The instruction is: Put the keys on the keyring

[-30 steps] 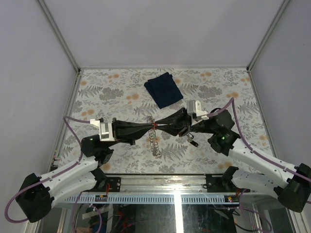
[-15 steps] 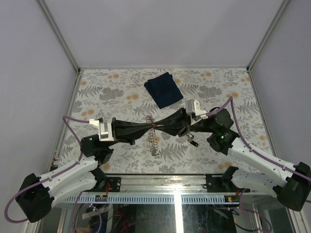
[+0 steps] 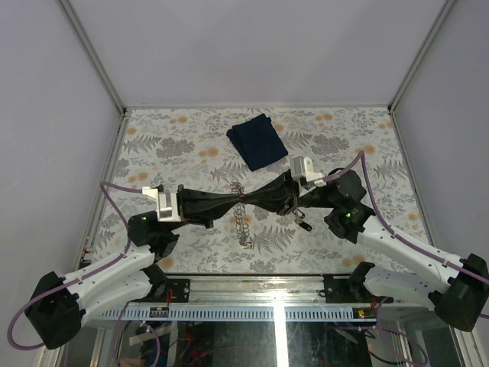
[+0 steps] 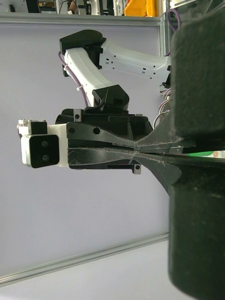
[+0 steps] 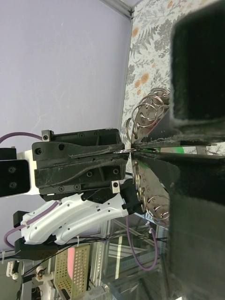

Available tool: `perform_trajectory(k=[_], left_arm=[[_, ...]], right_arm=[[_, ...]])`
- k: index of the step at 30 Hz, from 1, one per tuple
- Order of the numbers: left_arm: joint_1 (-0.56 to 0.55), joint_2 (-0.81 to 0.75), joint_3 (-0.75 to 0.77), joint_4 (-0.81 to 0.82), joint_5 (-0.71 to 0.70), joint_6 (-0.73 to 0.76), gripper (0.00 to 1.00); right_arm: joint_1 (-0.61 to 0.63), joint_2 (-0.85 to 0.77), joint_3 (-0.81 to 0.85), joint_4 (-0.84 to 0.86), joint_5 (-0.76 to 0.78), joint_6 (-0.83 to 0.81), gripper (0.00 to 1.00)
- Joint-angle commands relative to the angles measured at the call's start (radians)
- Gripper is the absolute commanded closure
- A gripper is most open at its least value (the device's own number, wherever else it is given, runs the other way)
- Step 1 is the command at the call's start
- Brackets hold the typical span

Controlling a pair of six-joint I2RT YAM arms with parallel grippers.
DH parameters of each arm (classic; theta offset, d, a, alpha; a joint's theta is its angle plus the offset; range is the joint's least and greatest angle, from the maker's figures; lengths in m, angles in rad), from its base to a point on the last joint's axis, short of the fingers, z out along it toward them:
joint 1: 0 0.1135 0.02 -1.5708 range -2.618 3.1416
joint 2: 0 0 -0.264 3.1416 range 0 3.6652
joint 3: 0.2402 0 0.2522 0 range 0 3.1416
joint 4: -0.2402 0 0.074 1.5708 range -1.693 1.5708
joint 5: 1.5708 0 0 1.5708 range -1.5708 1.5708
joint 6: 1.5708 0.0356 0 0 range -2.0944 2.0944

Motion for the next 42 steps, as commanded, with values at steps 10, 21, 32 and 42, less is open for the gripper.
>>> perform_trajectory(k=[10,21,32,42], left_arm=[[-0.001,-0.073,0.076,-0.13,-0.013,0.088,0.75],[-0.001,-0.184,0.175,-0.627,-0.064,0.308,0.69],[-0.001,-0.232,0.197,-0.899,-0.107,0.383,0.71],[-0.001,-0.191,0.22,-1.006,-0.085,0.443,0.73]], right_arm=[[0.003,-0.046,0.19,-0.418,0.089,-0.251,1.0],[0.003,0.083,0.544,-1.275,0.305,-0.491,1.0],[0.005,0.373,0.797,-1.656,0.478,-0.409,1.0],[0.023,0.58,0.902,-1.906,0.555,-0.301,1.0]])
